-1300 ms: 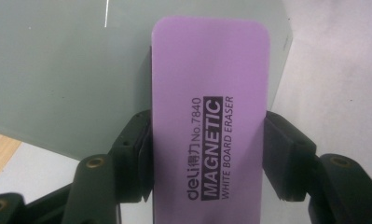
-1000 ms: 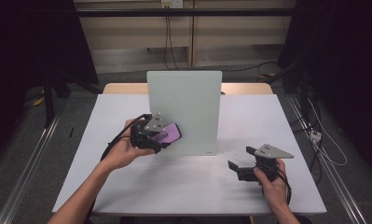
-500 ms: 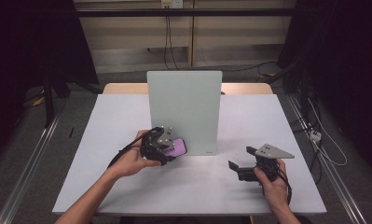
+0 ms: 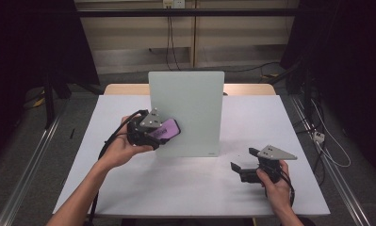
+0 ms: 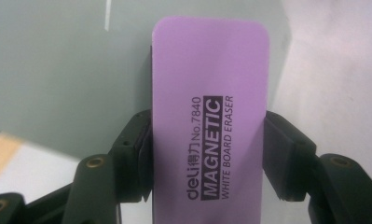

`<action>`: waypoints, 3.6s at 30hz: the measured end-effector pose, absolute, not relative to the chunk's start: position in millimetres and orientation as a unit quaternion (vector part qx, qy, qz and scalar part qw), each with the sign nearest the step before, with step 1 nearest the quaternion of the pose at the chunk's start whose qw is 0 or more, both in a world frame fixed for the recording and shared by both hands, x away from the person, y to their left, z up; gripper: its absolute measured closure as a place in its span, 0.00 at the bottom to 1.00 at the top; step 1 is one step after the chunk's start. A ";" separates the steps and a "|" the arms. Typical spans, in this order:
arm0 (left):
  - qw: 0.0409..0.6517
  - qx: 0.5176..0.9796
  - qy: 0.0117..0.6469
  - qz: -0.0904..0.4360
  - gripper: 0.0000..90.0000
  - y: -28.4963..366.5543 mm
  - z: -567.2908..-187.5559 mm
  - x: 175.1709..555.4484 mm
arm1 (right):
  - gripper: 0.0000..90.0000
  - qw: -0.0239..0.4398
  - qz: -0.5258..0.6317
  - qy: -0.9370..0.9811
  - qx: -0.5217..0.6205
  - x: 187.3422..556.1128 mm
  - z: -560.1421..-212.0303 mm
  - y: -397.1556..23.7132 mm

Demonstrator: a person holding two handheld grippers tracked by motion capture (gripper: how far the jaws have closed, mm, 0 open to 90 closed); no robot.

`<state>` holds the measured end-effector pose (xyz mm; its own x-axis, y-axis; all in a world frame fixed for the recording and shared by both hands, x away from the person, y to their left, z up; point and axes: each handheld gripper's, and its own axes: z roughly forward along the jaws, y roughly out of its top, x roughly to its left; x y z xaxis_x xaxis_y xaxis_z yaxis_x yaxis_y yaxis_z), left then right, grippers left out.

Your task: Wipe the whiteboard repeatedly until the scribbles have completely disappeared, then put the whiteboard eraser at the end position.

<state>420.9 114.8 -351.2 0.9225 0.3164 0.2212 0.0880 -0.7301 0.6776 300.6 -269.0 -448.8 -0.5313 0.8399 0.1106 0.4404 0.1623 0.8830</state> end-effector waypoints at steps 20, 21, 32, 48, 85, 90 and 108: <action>0.297 0.941 0.091 0.134 0.45 109.5 -393.5 405.1 | 0.07 0.209 0.479 0.731 0.439 299.8 -448.6 -269.4; 0.294 0.942 0.089 0.132 0.46 109.9 -395.4 404.7 | 0.07 0.208 0.479 0.731 0.439 300.0 -448.6 -269.4; 0.315 0.936 0.121 0.098 0.45 116.9 -398.3 402.2 | 0.07 0.203 0.480 0.731 0.440 305.1 -449.0 -264.5; 0.346 0.923 0.155 0.063 0.45 133.4 -384.0 396.5 | 0.07 0.207 0.481 0.729 0.440 300.5 -448.5 -269.0; 0.298 0.950 0.089 -0.002 0.45 81.4 -394.7 366.1 | 0.07 0.199 0.485 0.734 0.431 302.0 -449.4 -267.4; 0.300 0.950 0.086 0.000 0.45 72.3 -396.0 365.8 | 0.07 0.200 0.485 0.736 0.428 303.9 -449.3 -267.1; 0.285 0.955 0.076 -0.042 0.45 35.9 -405.7 369.3 | 0.07 0.201 0.482 0.738 0.426 303.4 -448.8 -264.0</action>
